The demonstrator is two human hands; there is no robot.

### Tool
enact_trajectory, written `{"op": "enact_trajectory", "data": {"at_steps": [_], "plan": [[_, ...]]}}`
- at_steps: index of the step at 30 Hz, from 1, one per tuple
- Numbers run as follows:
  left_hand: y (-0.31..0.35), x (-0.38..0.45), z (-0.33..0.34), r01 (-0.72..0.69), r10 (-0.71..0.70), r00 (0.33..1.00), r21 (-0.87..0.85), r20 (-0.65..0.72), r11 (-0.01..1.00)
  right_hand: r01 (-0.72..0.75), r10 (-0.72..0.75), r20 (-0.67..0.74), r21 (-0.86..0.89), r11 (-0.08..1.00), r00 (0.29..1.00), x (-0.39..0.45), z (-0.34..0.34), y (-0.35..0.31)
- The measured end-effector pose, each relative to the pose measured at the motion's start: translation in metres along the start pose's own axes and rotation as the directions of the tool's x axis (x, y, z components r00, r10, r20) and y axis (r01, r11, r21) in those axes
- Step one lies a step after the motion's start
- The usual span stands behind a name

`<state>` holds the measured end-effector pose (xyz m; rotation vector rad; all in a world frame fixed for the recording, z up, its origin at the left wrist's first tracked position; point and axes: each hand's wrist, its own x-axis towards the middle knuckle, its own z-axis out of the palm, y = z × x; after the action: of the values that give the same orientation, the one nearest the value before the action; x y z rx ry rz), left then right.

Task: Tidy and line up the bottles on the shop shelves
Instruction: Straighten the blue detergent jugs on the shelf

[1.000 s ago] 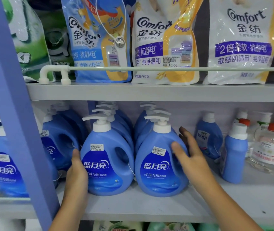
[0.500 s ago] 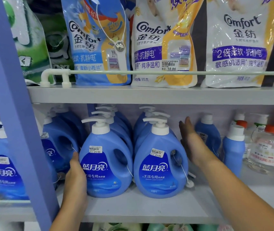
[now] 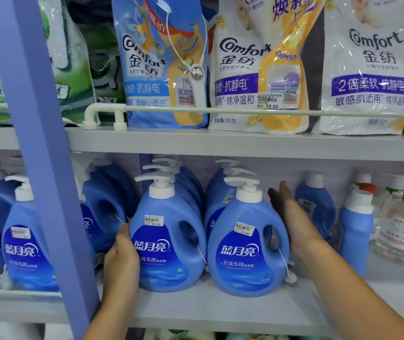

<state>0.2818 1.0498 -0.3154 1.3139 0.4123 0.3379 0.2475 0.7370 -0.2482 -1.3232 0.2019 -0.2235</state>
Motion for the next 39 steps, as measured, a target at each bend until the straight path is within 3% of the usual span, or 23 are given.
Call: {"op": "enact_trajectory", "data": {"at_steps": [2, 3, 5, 6, 10, 12, 15, 21, 23, 24, 26, 28, 29, 31, 33, 36, 39], "plan": [[0.002, -0.002, 0.0, 0.004, -0.004, 1.0, 0.004, -0.003, 1.0, 0.171, -0.169, -0.191, -0.006, 0.985, 0.967, -0.019, 0.007, 0.004], [0.002, -0.002, 0.001, 0.003, -0.003, 1.0, -0.003, -0.01, 1.0, 0.243, -0.264, -0.22, -0.116, 0.963, 0.939, -0.027, 0.011, 0.007], [0.004, -0.004, 0.0, 0.01, -0.011, 1.0, -0.012, -0.018, 1.0, 0.315, -0.386, -0.146, -0.36, 0.878, 0.911, -0.042, 0.019, 0.02], [0.005, -0.005, 0.0, 0.015, -0.015, 1.0, -0.019, -0.016, 1.0, 0.332, -0.408, -0.126, -0.394, 0.857, 0.904, -0.046, 0.021, 0.024], [0.011, -0.017, -0.001, -0.018, 0.018, 1.0, -0.002, 0.013, 1.0, 0.378, -0.422, -0.035, -0.379, 0.844, 0.906, -0.049, 0.016, 0.02], [0.008, -0.026, -0.001, -0.18, 0.176, 0.982, 0.052, 0.067, 0.982, 0.384, -0.396, 0.045, -0.366, 0.848, 0.917, -0.055, 0.01, 0.023], [0.004, -0.034, -0.003, -0.439, 0.414, 0.891, 0.12, 0.186, 0.89, 0.399, -0.401, 0.091, -0.432, 0.809, 0.911, -0.062, 0.003, 0.036], [0.008, -0.039, -0.01, -0.468, 0.43, 0.856, 0.078, 0.289, 0.88, 0.449, -0.458, 0.098, -0.46, 0.766, 0.883, -0.063, 0.001, 0.042], [0.004, -0.048, -0.013, -0.526, 0.489, 0.836, 0.108, 0.249, 0.844, 0.46, -0.471, 0.113, -0.496, 0.737, 0.875, -0.067, -0.006, 0.037], [0.002, -0.056, -0.014, -0.586, 0.562, 0.808, 0.149, 0.175, 0.796, 0.463, -0.52, 0.055, -0.542, 0.701, 0.852, -0.07, -0.015, 0.032], [-0.003, -0.078, -0.011, -0.784, 0.784, 0.616, 0.147, 0.074, 0.602, 0.47, -0.691, -0.172, -0.617, 0.631, 0.702, -0.073, -0.048, 0.021], [-0.012, -0.111, 0.003, -0.908, 0.902, 0.418, 0.011, 0.105, 0.419, 0.425, -0.766, -0.36, -0.669, 0.609, 0.532, -0.07, -0.087, 0.004], [-0.016, -0.131, 0.013, -0.908, 0.908, 0.388, -0.105, 0.158, 0.406, 0.371, -0.749, -0.403, -0.684, 0.628, 0.526, -0.063, -0.105, -0.004], [-0.025, -0.17, 0.039, -0.85, 0.865, 0.383, -0.242, 0.325, 0.467, 0.245, -0.65, -0.384, -0.706, 0.665, 0.656, -0.046, -0.127, -0.016], [-0.038, -0.202, 0.071, -0.808, 0.77, 0.388, -0.215, 0.507, 0.549, 0.227, -0.563, -0.286, -0.707, 0.67, 0.775, -0.032, -0.137, -0.018], [-0.059, -0.236, 0.125, -0.675, 0.505, 0.486, -0.06, 0.713, 0.735, 0.262, -0.525, -0.175, -0.711, 0.653, 0.833, -0.024, -0.162, -0.021], [-0.072, -0.252, 0.174, -0.589, 0.342, 0.576, 0.088, 0.743, 0.803, 0.282, -0.396, -0.007, -0.689, 0.667, 0.918, -0.032, -0.192, -0.036]]}}
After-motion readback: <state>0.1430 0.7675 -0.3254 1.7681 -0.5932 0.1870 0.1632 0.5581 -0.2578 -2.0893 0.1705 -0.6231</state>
